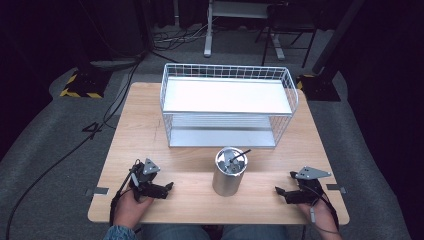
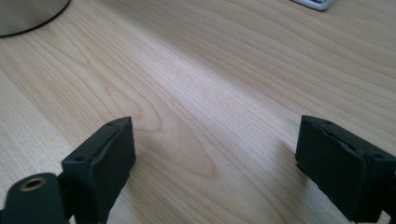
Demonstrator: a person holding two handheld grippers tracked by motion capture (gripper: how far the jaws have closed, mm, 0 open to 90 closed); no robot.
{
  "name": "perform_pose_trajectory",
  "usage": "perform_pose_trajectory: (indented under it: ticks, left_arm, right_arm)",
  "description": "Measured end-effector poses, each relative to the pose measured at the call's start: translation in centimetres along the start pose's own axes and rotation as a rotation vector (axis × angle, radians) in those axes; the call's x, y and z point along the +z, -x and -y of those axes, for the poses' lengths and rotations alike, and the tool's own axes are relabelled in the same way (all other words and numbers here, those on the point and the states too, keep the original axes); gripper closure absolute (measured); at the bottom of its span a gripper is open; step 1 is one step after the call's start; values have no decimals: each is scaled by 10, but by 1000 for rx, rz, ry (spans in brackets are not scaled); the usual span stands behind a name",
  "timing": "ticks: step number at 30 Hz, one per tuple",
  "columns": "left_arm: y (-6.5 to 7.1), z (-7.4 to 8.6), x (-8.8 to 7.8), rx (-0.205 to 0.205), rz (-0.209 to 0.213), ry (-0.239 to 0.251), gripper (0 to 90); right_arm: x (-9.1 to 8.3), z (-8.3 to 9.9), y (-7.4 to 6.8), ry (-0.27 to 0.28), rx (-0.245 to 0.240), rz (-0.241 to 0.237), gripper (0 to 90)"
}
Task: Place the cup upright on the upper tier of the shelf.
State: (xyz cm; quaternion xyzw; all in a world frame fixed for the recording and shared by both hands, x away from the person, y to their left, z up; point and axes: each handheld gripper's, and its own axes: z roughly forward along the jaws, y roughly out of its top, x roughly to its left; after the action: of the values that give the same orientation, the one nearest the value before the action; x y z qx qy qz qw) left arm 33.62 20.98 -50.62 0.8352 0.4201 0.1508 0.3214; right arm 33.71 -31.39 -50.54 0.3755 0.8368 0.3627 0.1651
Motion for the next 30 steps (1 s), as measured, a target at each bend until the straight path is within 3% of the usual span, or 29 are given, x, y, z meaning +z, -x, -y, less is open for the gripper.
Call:
perform_pose_trajectory:
  ticks: [12,24,30]
  left_arm:
    - [0,-1,0,-2,-6,0,7]
    - [0,-1,1,-7,-7,2,7]
    - [0,-1,1,-6,-7,2,7]
  right_arm:
    - [0,0,0,0,1,5,129]
    - [-1,-2,0,-6,37,23,155]
    - [-12,-10,-4,33,20,18,150]
